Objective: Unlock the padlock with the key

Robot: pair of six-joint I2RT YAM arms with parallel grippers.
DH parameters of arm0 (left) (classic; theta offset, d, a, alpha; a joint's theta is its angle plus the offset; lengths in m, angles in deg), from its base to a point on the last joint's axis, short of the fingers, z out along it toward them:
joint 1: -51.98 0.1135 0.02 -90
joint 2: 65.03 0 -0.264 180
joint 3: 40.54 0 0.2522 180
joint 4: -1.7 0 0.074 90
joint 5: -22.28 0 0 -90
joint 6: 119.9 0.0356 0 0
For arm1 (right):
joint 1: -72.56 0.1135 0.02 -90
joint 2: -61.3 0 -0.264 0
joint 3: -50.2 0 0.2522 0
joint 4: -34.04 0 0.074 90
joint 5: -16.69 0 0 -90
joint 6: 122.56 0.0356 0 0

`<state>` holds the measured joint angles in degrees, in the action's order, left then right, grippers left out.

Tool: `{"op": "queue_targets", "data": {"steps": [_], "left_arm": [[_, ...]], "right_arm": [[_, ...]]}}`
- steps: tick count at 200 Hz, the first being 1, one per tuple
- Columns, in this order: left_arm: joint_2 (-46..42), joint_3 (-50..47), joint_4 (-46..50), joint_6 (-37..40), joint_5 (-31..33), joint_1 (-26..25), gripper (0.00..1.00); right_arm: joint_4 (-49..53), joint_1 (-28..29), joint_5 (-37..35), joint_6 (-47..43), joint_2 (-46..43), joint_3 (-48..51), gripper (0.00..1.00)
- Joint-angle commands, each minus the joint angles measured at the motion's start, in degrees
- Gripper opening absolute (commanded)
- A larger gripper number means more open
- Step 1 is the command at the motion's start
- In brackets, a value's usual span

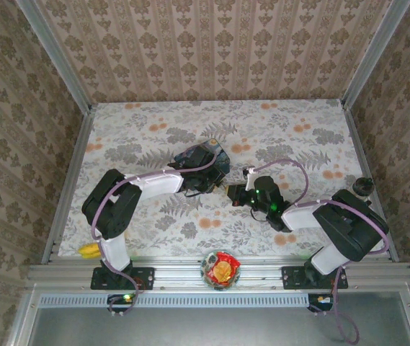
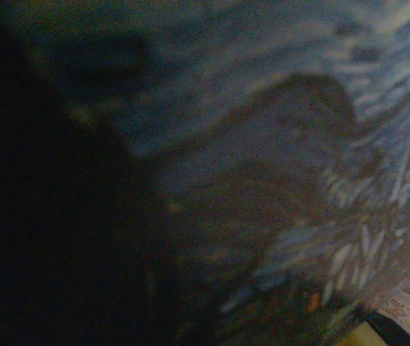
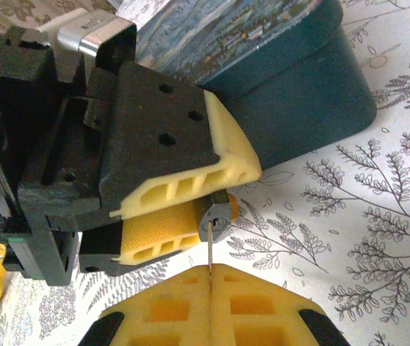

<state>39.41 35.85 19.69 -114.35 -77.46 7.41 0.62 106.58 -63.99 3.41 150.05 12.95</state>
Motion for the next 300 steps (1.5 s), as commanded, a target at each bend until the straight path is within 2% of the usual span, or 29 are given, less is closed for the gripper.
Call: {"op": "queue_targets", "data": {"steps": [1, 162, 227, 300], "left_arm": [[0.96, -1.55, 3.08, -6.67, -7.01, 0.02, 0.10], [1.16, -1.37, 2.36, -6.35, -7.65, -0.32, 0.09], [1.03, -1.39, 2.79, -5.49, -8.10, -0.31, 0.09], [0.32, -2.09, 2.89, -5.12, -8.02, 0.11, 0.08]], "right_arm": [[-1.77, -0.01, -1.76, -0.84, 0.26, -1.64, 0.00], [-3.05, -0.01, -1.67, 0.59, 4.18, -4.09, 0.00], [-3.62, -2.14, 0.99, 5.79, 5.61, -4.82, 0.00], [5.01, -4.14, 2.19, 5.43, 1.95, -6.70, 0.00]]}}
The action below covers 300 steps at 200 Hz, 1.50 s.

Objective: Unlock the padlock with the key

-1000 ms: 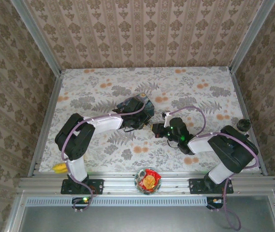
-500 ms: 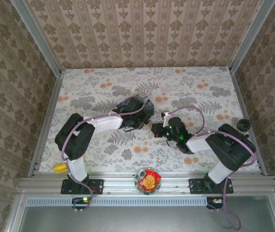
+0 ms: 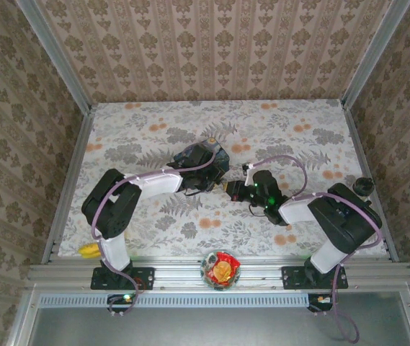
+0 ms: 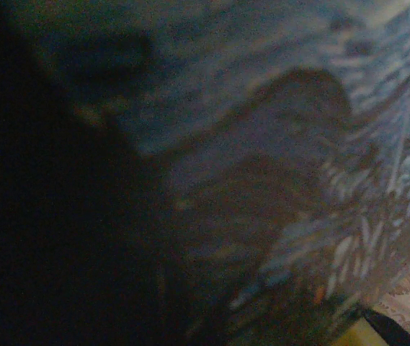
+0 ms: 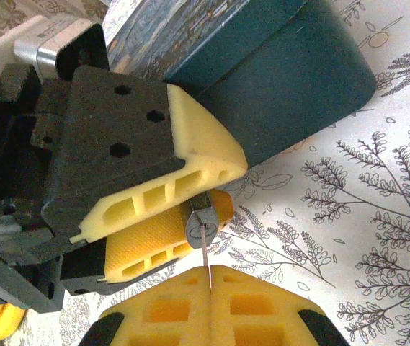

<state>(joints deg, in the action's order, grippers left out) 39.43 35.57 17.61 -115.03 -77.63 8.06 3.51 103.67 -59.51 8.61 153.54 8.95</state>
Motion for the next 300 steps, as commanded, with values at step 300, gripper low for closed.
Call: {"op": "queue_targets", "data": {"steps": [300], "left_arm": [[1.88, -1.39, 1.54, -7.95, -7.07, -1.43, 0.10]], "right_arm": [[-0.53, 1.93, -7.34, 3.80, 2.19, -2.76, 0.00]]}}
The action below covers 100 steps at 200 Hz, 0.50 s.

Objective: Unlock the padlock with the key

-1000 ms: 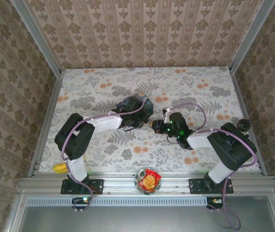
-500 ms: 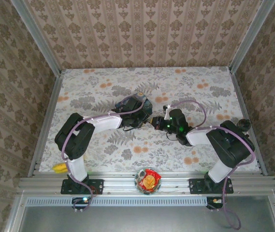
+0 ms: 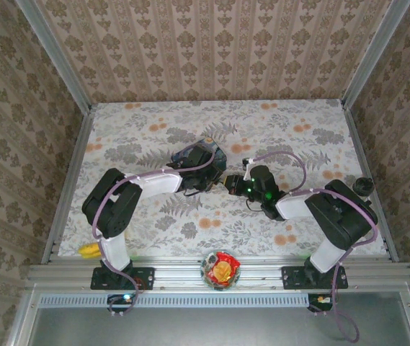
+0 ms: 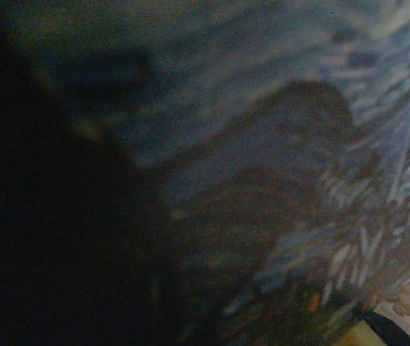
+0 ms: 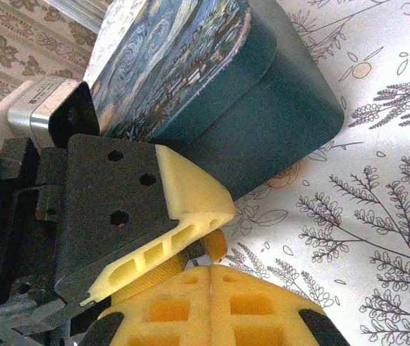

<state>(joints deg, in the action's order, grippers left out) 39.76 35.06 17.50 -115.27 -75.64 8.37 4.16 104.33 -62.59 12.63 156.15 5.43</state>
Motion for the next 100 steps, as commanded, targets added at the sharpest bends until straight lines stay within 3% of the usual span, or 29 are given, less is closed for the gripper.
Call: {"op": "queue_targets", "data": {"steps": [1, 100], "left_arm": [[1.51, -0.87, 1.65, -7.71, -9.05, -1.74, 0.10], [3.34, -1.87, 3.79, -6.75, -3.96, 0.11, 0.21]], "right_arm": [[-1.19, 1.28, -4.33, -0.16, -0.43, 0.81, 0.00], [5.14, 0.66, -8.17, -0.75, -7.08, 5.19, 0.00]]}}
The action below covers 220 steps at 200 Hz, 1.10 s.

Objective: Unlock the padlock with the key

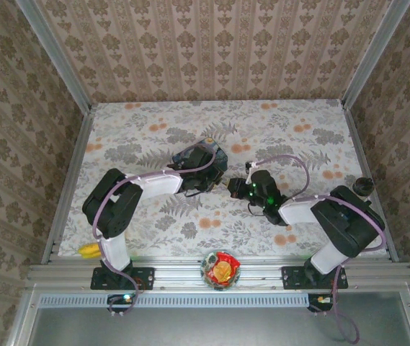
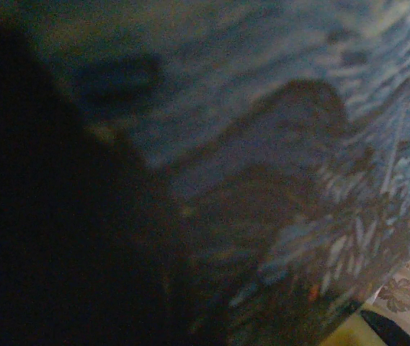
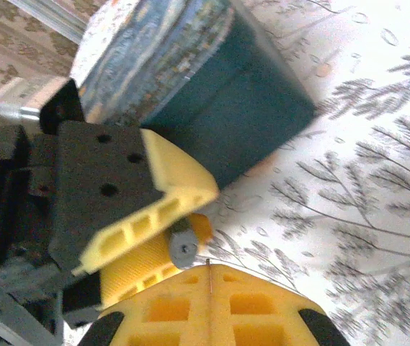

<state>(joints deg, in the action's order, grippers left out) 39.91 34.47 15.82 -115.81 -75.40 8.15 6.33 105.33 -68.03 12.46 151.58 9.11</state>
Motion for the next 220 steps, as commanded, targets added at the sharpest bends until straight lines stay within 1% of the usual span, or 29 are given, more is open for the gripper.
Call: {"op": "queue_targets", "data": {"steps": [1, 10, 19, 34, 46, 57, 59, 62, 64, 69, 71, 82, 85, 94, 109, 137, 160, 176, 194, 209, 220], "left_arm": [[3.22, -1.25, 5.50, -6.20, -4.19, 0.33, 0.22], [3.74, -1.14, 5.38, -6.35, -4.19, 0.50, 0.25], [4.24, -0.92, 5.09, -6.32, -4.18, 0.59, 0.30], [4.80, -0.46, 4.78, -5.65, -4.25, 0.60, 0.46], [4.92, 0.23, 4.41, -4.55, -4.79, 0.52, 0.55], [4.68, 0.71, 4.43, -3.30, -5.04, 0.46, 0.66], [4.57, 0.82, 4.53, -3.10, -5.06, 0.49, 0.70], [4.45, 0.92, 4.68, -2.72, -5.06, 0.45, 0.72], [4.29, 0.92, 4.77, -2.41, -5.06, 0.45, 0.76], [3.95, 0.97, 4.91, -1.85, -5.11, 0.42, 0.78], [3.77, 0.97, 4.91, -1.60, -5.14, 0.48, 0.81], [2.43, 0.65, 5.08, -0.28, -5.16, 0.50, 0.84], [2.01, 0.51, 5.15, 0.14, -5.23, 0.55, 0.88], [0.45, 0.13, 5.26, 0.95, -5.40, 0.50, 0.90], [-2.46, -0.72, 5.04, 2.24, -5.84, 0.50, 0.99], [-8.59, -0.34, 6.02, 8.02, -5.58, 1.04, 1.00], [-14.07, -0.89, 6.43, 12.80, -2.78, 1.59, 1.00], [-17.87, -2.16, 4.43, 17.37, -0.54, 2.06, 1.00], [-20.99, -3.94, -1.16, 24.91, -0.59, 3.10, 1.00], [-22.60, -6.00, -7.29, 29.74, -3.18, 3.87, 1.00], [-23.27, -7.90, -13.30, 32.53, -7.20, 4.56, 1.00]], "right_arm": [[3.07, -0.34, -2.69, -0.56, -2.67, 1.55, 0.00], [4.03, -0.34, -2.81, -0.61, -3.68, 1.75, 0.00], [5.27, -0.34, -3.05, -0.85, -4.87, 1.84, 0.00], [8.15, -0.43, -3.61, -1.35, -6.85, 1.78, 0.00], [10.66, -0.78, -3.96, -1.76, -8.57, 1.59, 0.00], [13.04, -1.25, -4.01, -2.12, -10.13, 1.23, 0.00], [13.56, -1.40, -4.04, -2.19, -10.23, 1.23, 0.00], [14.23, -1.52, -4.09, -2.27, -10.23, 1.11, 0.00], [14.65, -1.63, -4.04, -2.38, -10.28, 1.07, 0.00], [15.67, -1.89, -3.96, -2.51, -12.47, 0.90, 0.00], [16.06, -2.03, -3.89, -2.62, -12.80, 0.88, 0.00], [17.90, -2.64, -3.38, -3.06, -14.60, 0.62, 0.00], [18.43, -2.75, -3.23, -3.25, -15.06, 0.55, 0.00], [19.94, -3.13, -2.95, -3.59, -16.55, 0.44, 0.00], [22.62, -3.80, -2.59, -4.13, -19.74, 0.26, 0.00], [25.51, -5.57, -0.64, -4.50, -24.73, 0.27, 0.00], [26.35, -7.22, 2.37, -4.45, -27.44, -0.21, 0.00], [26.29, -8.18, 4.80, -4.32, -28.18, -0.98, 0.00], [24.10, -8.77, 8.36, -3.82, -28.08, -1.83, 0.00], [21.37, -8.89, 11.33, -3.20, -27.59, -2.50, 0.00], [18.84, -8.95, 13.19, -2.56, -27.29, -2.70, 0.00]]}}
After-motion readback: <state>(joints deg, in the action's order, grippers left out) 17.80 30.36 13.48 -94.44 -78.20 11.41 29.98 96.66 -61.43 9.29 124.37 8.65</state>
